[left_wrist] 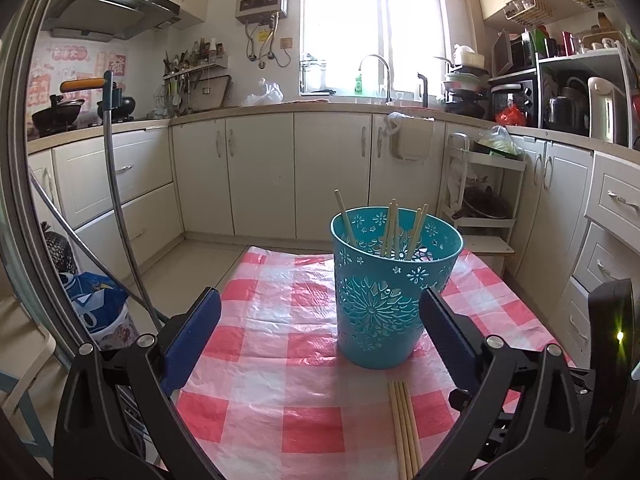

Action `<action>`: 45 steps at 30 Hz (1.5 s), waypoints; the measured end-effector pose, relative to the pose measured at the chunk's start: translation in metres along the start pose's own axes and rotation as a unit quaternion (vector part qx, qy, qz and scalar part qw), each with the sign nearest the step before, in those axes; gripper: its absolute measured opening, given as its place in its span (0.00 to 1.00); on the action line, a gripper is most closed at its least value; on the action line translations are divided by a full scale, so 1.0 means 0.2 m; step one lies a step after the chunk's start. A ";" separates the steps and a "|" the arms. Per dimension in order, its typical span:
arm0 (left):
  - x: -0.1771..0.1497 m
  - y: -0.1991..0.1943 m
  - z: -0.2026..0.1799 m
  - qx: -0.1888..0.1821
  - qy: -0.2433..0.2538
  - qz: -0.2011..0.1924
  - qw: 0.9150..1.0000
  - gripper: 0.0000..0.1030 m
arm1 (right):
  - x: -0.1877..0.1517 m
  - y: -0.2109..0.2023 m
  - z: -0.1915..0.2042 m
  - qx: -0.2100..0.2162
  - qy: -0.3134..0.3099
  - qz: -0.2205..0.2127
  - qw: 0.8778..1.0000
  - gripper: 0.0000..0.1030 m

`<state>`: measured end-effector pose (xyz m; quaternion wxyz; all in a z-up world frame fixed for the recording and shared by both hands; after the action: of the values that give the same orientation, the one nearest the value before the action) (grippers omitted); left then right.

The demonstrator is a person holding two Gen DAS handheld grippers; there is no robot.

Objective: Organize utensils
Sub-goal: 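Bring both open tools back down to the chopstick bundle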

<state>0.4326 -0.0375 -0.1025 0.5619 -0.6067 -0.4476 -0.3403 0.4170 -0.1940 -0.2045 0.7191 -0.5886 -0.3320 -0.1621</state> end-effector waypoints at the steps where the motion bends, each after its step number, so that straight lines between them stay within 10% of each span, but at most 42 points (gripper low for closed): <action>1: 0.00 0.01 0.00 0.001 0.002 0.002 1.000 0.92 | -0.01 0.01 0.00 -0.001 -0.006 0.005 1.000 0.55; 45: -0.28 0.29 0.24 0.025 -0.045 0.167 0.985 0.92 | -0.11 0.25 0.13 -0.012 -0.051 0.059 0.997 0.43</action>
<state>0.4605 0.0031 -0.1824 0.6052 -0.6735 -0.3733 -0.2020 0.4246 -0.1590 -0.2534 0.7023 -0.6234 -0.3308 -0.0928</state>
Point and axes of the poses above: each gripper's, at about its wrist camera, not at the fingertips, and y roughly the way its jaws point, z to its left, x to its top, the point moved 9 cm from there along y, roughly the way its jaws point, and after that the axes turned 9 degrees about -y, right-handed, at the moved point
